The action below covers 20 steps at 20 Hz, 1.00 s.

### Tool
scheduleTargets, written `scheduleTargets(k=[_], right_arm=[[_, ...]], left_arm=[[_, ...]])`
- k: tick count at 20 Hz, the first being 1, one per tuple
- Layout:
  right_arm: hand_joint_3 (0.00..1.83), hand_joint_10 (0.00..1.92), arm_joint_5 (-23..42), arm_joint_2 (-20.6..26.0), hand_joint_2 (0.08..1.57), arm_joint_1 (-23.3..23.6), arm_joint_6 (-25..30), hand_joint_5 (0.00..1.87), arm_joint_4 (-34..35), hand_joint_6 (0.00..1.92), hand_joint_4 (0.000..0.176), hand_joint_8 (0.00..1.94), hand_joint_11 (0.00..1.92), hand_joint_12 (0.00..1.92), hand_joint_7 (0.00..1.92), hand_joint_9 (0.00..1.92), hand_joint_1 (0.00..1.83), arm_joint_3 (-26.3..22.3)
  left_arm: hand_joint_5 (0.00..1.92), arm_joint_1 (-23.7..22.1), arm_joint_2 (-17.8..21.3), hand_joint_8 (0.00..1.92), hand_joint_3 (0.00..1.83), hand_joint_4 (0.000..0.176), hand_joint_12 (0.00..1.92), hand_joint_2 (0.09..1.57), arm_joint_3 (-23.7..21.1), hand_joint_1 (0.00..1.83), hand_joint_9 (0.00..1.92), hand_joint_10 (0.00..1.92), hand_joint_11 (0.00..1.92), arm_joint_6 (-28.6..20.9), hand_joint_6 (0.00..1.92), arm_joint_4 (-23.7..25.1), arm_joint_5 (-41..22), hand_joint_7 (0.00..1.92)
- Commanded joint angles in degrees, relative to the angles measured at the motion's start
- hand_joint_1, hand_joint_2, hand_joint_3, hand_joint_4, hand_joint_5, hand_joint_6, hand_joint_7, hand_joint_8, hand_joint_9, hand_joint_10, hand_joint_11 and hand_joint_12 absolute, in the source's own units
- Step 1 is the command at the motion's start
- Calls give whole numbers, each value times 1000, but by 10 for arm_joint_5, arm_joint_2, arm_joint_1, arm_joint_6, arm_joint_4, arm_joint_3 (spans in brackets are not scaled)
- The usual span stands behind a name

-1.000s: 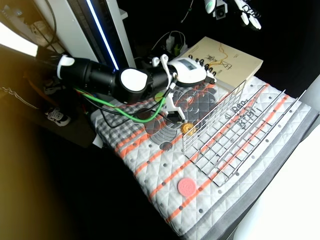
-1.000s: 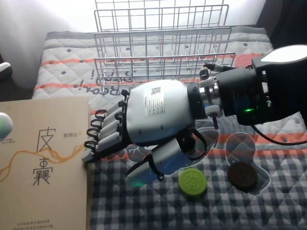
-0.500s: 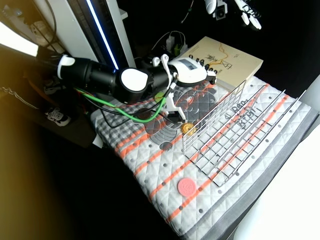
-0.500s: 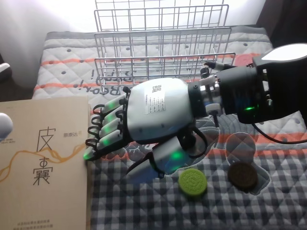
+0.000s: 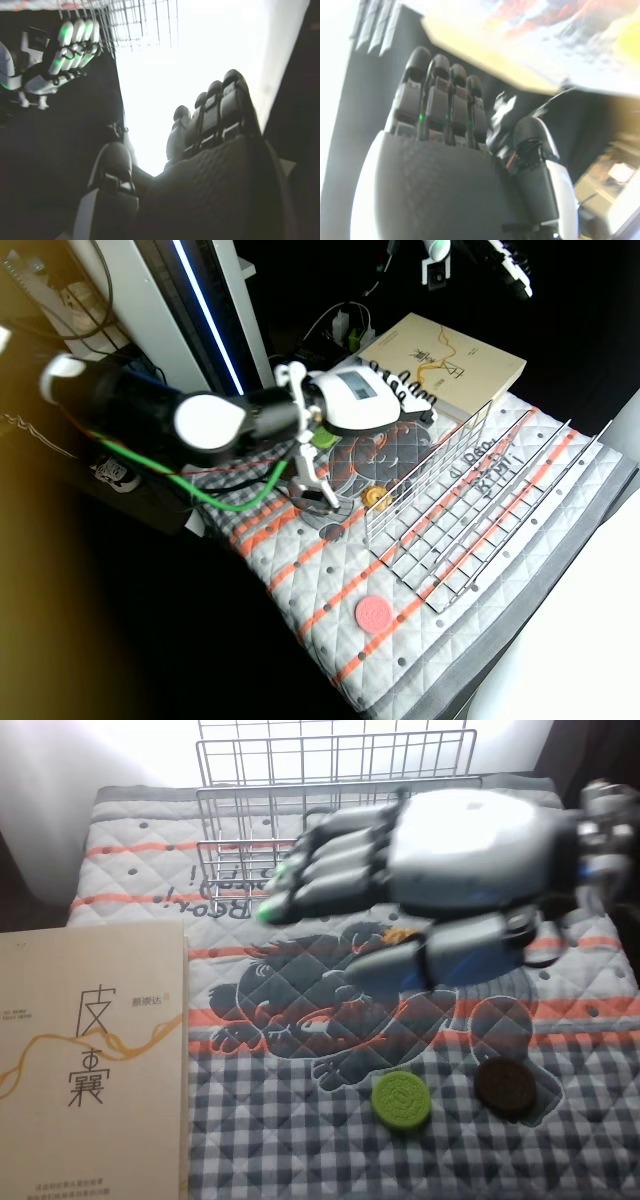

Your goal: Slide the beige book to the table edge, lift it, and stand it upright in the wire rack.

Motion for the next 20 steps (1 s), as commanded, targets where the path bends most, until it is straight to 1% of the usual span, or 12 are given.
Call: scheduleTargets(k=[1, 2, 4, 6, 8, 9, 10, 13, 15, 16, 17, 20], right_arm=[[0, 6, 63, 13, 1438, -1, -28, 341, 77, 1, 0, 0, 112, 708, 351, 354, 0, -7], [0, 9, 78, 31, 1422, -12, -61, 358, 126, 6, 0, 9, 110, 709, 373, 367, 0, -19], [0, 9, 109, 62, 1418, -36, -125, 359, 220, 6, 0, 10, 107, 708, 378, 367, 0, -37], [2, 10, 160, 89, 1337, -69, -164, 352, 299, 0, 0, 0, 213, 317, 365, 335, 0, -50], [1, 4, 199, 112, 1304, -90, -201, 353, 356, 2, 0, 6, 320, 142, 370, 360, 0, -67], [0, 1, 226, 125, 1308, -105, -224, 374, 389, 0, 0, 0, 340, 89, 401, 383, 0, -78], [4, 0, 250, 135, 1319, -118, -238, 386, 416, 3, 0, 0, 333, 70, 386, 369, 0, -85], [2, 0, 299, 156, 1323, -145, -265, 382, 464, 0, 0, 0, 356, 58, 351, 343, 0, -99], [16, 0, 314, 163, 1363, -157, -275, 382, 481, 0, 0, 3, 340, 44, 357, 331, 0, -105], [14, 0, 323, 164, 1368, -165, -276, 386, 489, 2, 0, 1, 318, 32, 354, 324, 0, -107], [15, 1, 325, 163, 1374, -168, -276, 387, 492, 2, 0, 1, 319, 31, 354, 325, 4, -107], [4, 3, 325, 159, 1371, -169, -276, 388, 493, 3, 0, 3, 325, 27, 342, 309, 29, -106]], left_arm=[[227, 13, -6, 7, 0, 9, 763, 1209, 11, 342, 237, 16, 0, -42, 5, -26, -77, 237], [239, 36, -17, 7, 0, 0, 720, 1131, 21, 370, 248, 8, 0, -87, 3, -44, -85, 271], [237, 76, -33, 3, 0, 0, 691, 1119, 31, 362, 244, 4, 0, -150, 1, -74, -94, 271], [278, 91, -45, 1, 0, 0, 670, 1051, 35, 369, 253, 3, 0, -170, 2, -90, -84, 289], [227, 93, -51, 0, 0, 37, 667, 1037, 38, 317, 235, 1, 0, -174, 0, -88, -64, 268], [212, 93, -55, 0, 4, 35, 675, 1048, 43, 324, 229, 0, 0, -181, 0, -81, -47, 259], [250, 93, -60, 6, 0, 0, 767, 1029, 50, 369, 262, 9, 0, -191, 8, -70, -31, 287], [252, 93, -73, 7, 1, 0, 655, 1053, 66, 322, 231, 13, 0, -215, 3, -51, 15, 274], [262, 93, -81, 4, 0, 0, 779, 1006, 73, 297, 276, 14, 0, -225, 1, -45, 32, 301], [211, 93, -86, 4, 0, 0, 511, 999, 78, 336, 171, 11, 0, -234, 1, -37, 45, 232], [195, 93, -89, 14, 0, 21, 456, 993, 81, 329, 174, 19, 0, -240, 0, -30, 55, 247], [134, 92, -97, 2, 0, 41, 274, 972, 92, 215, 177, 7, 0, -251, 0, -11, 86, 256]])
